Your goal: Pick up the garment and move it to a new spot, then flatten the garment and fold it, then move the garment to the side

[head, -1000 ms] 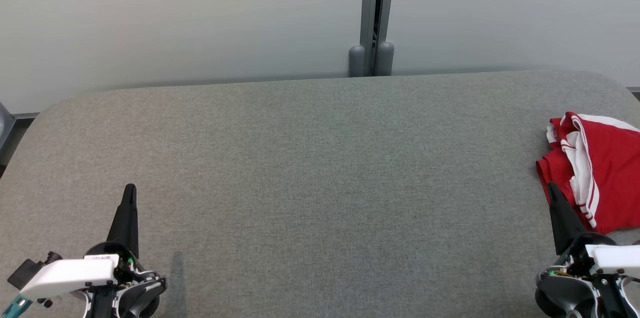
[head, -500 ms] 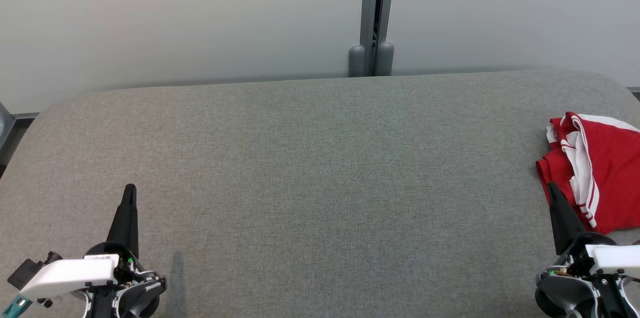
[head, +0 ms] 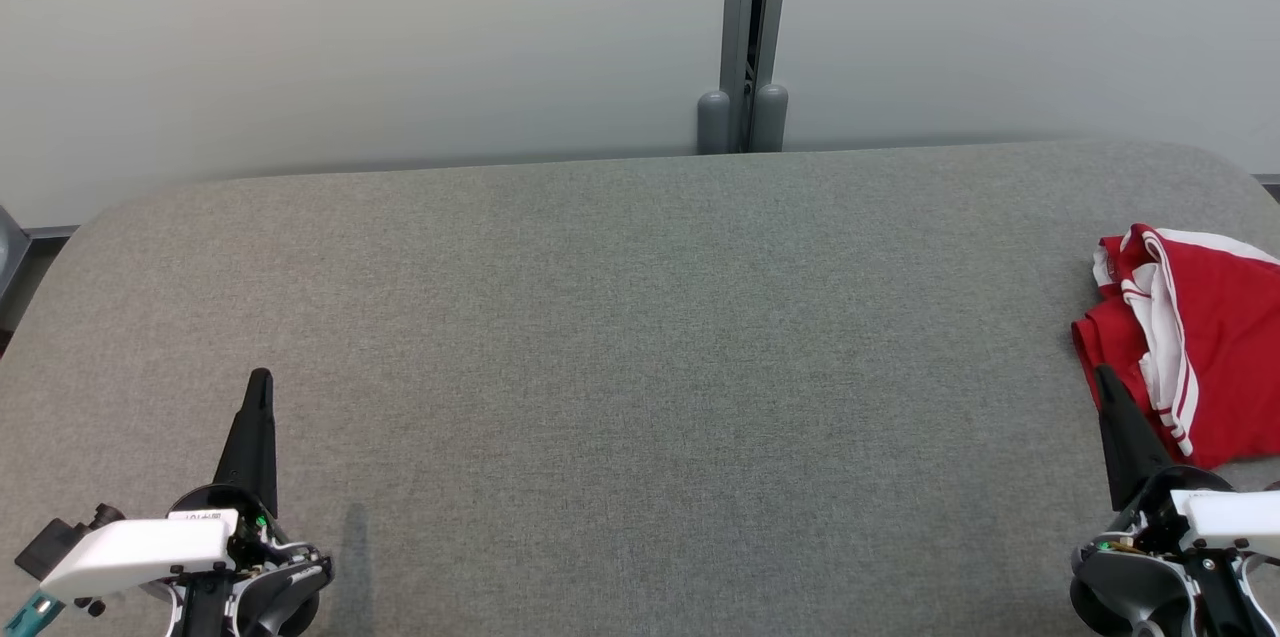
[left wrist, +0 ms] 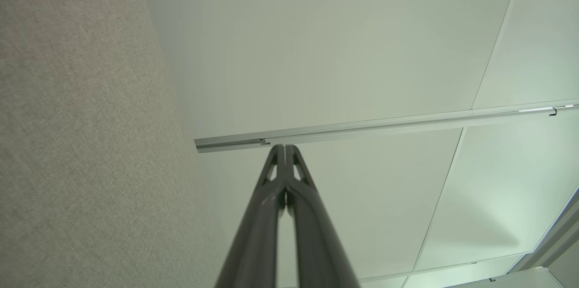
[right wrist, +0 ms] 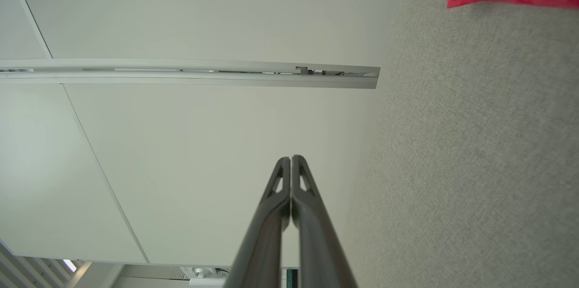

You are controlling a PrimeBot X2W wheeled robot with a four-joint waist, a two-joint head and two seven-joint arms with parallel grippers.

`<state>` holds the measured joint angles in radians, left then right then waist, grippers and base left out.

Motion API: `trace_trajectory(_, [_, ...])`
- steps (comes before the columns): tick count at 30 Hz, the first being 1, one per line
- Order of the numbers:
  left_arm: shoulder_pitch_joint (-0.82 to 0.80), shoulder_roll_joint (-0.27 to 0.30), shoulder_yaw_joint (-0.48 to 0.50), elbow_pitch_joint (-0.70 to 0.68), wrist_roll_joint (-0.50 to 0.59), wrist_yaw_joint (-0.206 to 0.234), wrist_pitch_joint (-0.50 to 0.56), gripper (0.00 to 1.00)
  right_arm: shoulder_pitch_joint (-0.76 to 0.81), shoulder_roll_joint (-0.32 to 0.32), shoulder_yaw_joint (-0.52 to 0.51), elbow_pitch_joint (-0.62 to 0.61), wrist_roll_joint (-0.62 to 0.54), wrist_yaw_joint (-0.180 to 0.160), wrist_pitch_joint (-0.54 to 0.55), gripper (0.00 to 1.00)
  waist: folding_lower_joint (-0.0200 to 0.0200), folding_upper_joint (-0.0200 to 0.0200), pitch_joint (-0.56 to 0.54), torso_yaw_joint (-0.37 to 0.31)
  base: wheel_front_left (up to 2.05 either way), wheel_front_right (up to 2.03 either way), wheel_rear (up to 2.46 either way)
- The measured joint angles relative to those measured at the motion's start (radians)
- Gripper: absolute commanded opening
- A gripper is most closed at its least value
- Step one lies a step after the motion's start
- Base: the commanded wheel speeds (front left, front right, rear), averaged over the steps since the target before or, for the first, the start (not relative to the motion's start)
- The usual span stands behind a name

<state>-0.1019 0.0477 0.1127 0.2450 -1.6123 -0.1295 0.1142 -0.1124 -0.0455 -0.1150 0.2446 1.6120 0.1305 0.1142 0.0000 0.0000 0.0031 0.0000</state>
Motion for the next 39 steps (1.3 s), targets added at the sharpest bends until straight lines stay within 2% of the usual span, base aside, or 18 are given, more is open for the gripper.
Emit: trace_trajectory(39, [0.0,0.0,0.0,0.0,0.0,0.0,0.0,0.0,0.0,0.0,0.0,0.0,0.0,0.0,0.0,0.0,0.0,0.0,0.0,0.0,0.0,0.0,0.0])
